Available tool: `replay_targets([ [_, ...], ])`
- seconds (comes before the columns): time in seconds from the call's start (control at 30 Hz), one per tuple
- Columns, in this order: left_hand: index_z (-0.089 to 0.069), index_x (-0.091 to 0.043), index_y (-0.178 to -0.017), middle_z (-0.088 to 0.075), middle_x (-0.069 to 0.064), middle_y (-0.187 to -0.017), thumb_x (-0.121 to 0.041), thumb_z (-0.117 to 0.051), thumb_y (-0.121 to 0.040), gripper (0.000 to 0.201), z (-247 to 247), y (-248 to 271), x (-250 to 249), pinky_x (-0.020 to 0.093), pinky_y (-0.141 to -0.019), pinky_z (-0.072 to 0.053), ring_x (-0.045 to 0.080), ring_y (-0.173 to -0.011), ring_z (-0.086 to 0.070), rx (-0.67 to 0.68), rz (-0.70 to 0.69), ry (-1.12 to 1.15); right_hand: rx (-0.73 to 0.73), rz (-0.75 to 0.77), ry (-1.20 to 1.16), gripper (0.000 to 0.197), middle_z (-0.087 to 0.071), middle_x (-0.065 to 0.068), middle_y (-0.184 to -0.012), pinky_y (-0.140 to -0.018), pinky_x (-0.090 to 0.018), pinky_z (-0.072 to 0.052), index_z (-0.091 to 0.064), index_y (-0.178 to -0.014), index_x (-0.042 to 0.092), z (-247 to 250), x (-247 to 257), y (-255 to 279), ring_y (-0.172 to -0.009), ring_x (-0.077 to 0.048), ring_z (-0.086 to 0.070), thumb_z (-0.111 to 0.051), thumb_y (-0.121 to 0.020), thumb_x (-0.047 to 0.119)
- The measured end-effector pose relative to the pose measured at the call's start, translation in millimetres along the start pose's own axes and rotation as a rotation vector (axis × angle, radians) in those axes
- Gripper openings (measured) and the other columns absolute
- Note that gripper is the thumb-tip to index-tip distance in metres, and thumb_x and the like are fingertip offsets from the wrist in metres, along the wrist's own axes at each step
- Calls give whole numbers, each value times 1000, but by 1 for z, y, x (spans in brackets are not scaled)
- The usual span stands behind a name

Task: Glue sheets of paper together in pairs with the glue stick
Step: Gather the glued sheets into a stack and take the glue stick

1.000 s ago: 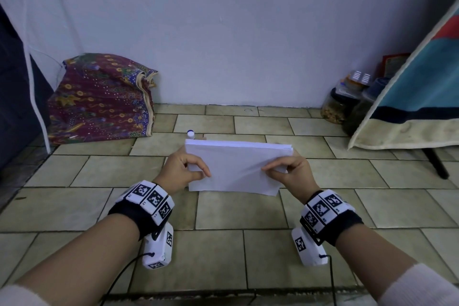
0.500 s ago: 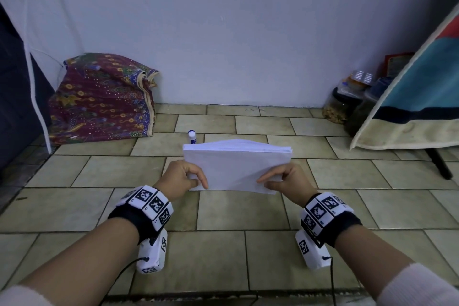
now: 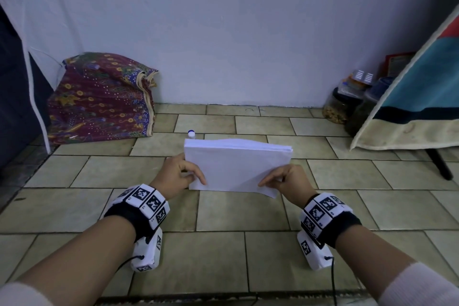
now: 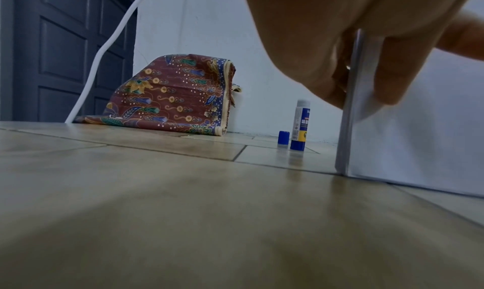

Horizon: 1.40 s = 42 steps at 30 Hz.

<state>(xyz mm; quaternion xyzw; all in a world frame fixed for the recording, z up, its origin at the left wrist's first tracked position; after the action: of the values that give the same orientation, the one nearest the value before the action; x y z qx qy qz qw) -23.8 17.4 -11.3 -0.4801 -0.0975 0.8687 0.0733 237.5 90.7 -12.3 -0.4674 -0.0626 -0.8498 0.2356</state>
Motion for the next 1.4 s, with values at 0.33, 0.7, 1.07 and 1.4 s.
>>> replay_targets([
  [0.33,-73,-41,-60,-62,-22,-103,19,-74,-67,60,7,-3,4,9,-86,-44,-5,-102,-58,36,13,78,-36,122,-45,52,-68,26,-85,-78,-5,-44,-73,-61,41,17,6,3,-89,9,-60,-73,-71,-10],
  [0.7,-67,-44,-49,-67,-12,-85,13,-57,-85,68,-16,0,11,3,-71,-42,6,-92,-59,141,147,-41,-3,7,-3,37,-67,24,-77,-79,-8,-45,-74,-64,27,4,-5,-2,-87,2,-61,-68,-77,-7],
  [1.07,-73,-29,-80,-65,5,-101,-1,-70,-75,29,-2,3,6,32,-83,-51,15,-86,-63,389,349,254,253,-214,-220,39,-66,10,-102,-77,-19,-55,-70,-104,16,5,9,-5,-85,0,-64,-66,-78,-13],
  [1.4,-67,-18,-95,-60,17,-123,12,-67,-79,34,-13,17,32,29,-81,-52,31,-115,-58,472,646,78,388,-468,-124,40,-62,-5,-122,-99,-34,-48,-71,-109,15,-24,-20,6,-110,-23,-59,-67,-77,-10],
])
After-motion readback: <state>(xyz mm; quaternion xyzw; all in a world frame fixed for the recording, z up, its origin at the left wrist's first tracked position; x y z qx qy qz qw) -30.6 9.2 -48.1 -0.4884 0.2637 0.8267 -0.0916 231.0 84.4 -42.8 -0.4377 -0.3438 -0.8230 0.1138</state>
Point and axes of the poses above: each hand's wrist, its own y-axis away from the middle knuckle, its own z-axis out of the back of the hand, x = y × z, the point moved 6 cm from there along -y, towards the middle knuckle
